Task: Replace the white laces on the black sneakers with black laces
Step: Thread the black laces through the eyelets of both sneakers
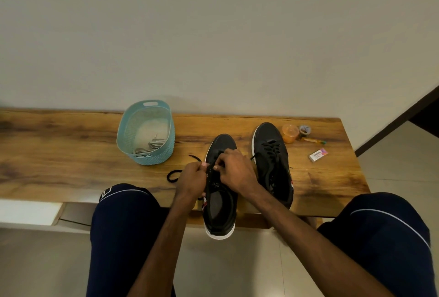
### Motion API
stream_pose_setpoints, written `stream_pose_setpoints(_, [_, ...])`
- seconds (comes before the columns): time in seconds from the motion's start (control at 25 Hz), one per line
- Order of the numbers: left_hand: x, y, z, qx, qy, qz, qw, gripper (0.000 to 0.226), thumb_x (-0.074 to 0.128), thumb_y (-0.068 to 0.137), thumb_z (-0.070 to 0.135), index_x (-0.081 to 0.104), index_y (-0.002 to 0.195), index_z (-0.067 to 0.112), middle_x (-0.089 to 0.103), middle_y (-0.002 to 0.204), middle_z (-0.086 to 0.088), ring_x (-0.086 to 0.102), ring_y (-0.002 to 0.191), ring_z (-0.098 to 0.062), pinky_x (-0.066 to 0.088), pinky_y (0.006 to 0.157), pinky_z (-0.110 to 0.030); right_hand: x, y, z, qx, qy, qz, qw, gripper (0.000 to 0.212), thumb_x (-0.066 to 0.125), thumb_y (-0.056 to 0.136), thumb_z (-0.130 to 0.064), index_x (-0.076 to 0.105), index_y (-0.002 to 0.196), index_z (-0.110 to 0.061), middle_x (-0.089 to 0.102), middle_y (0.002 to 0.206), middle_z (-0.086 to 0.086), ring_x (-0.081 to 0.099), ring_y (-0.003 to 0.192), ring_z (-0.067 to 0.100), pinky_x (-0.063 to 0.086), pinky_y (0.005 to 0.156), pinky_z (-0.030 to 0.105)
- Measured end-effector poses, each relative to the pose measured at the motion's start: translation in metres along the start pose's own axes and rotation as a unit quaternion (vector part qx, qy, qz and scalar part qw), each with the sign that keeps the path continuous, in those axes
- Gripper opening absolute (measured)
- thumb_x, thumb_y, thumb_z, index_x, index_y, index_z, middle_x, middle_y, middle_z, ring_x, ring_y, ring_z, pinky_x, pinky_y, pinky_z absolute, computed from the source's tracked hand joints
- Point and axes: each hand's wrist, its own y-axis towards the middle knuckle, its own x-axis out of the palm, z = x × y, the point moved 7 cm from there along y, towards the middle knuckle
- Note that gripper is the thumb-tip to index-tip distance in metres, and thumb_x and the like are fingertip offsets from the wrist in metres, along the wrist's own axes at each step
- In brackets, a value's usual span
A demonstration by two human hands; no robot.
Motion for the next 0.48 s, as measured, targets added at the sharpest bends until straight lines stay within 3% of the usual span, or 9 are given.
stream_pose_setpoints(0.16, [0.007, 0.002, -0.009, -0.017, -0.055, 0.069, 0.996, 0.011, 0.059, 0.096, 0.016, 0.069, 0.098, 0.014, 0.072, 0.097, -0.003, 0.067, 0.095, -0.022, 0.055, 0.086, -0.045, 0.006, -0.007, 0.012, 0.038, 0.074, 0.014, 0.996, 0.014, 0.063, 0.096, -0.028, 0.074, 0.097, -0.019, 0.064, 0.103, -0.001, 0.056, 0.104, 0.02, 0.045, 0.091, 0.043])
stream_pose_setpoints(0.32, [0.015, -0.004, 0.0, 0.045, 0.005, 0.111, 0.993, 0.001, 0.063, 0.094, 0.019, 0.062, 0.093, 0.019, 0.066, 0.096, 0.003, 0.062, 0.092, -0.018, 0.05, 0.077, -0.035, 0.008, -0.016, 0.018, 0.057, 0.164, -0.015, 0.985, 0.035, 0.05, 0.103, -0.032, 0.059, 0.073, -0.017, 0.056, 0.088, 0.005, 0.052, 0.088, 0.02, 0.043, 0.08, 0.042])
stream_pose_setpoints(0.4, [0.015, -0.005, 0.004, 0.068, 0.038, 0.122, 0.989, 0.002, 0.056, 0.096, 0.016, 0.058, 0.096, 0.017, 0.063, 0.096, 0.001, 0.061, 0.089, -0.021, 0.051, 0.074, -0.039, 0.01, -0.02, 0.018, 0.057, 0.166, -0.038, 0.984, 0.036, 0.049, 0.101, -0.045, 0.066, 0.089, -0.015, 0.056, 0.097, 0.005, 0.05, 0.096, 0.019, 0.043, 0.084, 0.04])
stream_pose_setpoints(0.48, [0.01, -0.007, 0.002, 0.046, -0.049, 0.133, 0.989, 0.005, 0.048, 0.1, 0.015, 0.052, 0.099, 0.017, 0.064, 0.099, -0.003, 0.065, 0.086, -0.024, 0.055, 0.075, -0.048, 0.012, -0.025, 0.019, 0.057, 0.124, -0.043, 0.99, 0.041, 0.054, 0.097, -0.049, 0.063, 0.118, -0.015, 0.052, 0.115, 0.004, 0.045, 0.113, 0.021, 0.041, 0.097, 0.04])
